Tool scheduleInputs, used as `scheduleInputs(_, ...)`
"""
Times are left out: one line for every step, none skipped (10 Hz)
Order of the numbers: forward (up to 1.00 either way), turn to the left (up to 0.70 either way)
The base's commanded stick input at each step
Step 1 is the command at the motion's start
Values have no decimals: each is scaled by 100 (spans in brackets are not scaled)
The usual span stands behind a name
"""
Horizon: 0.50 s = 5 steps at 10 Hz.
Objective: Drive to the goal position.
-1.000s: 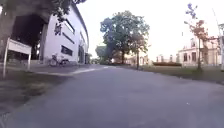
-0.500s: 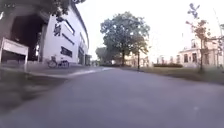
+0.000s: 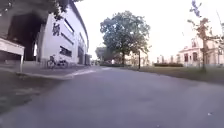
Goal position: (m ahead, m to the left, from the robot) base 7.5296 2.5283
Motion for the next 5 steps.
scheduleInputs(50, 0)
scheduleInputs(50, 0)
scheduleInputs(50, 0)
scheduleInputs(50, 0)
scheduleInputs(50, 0)
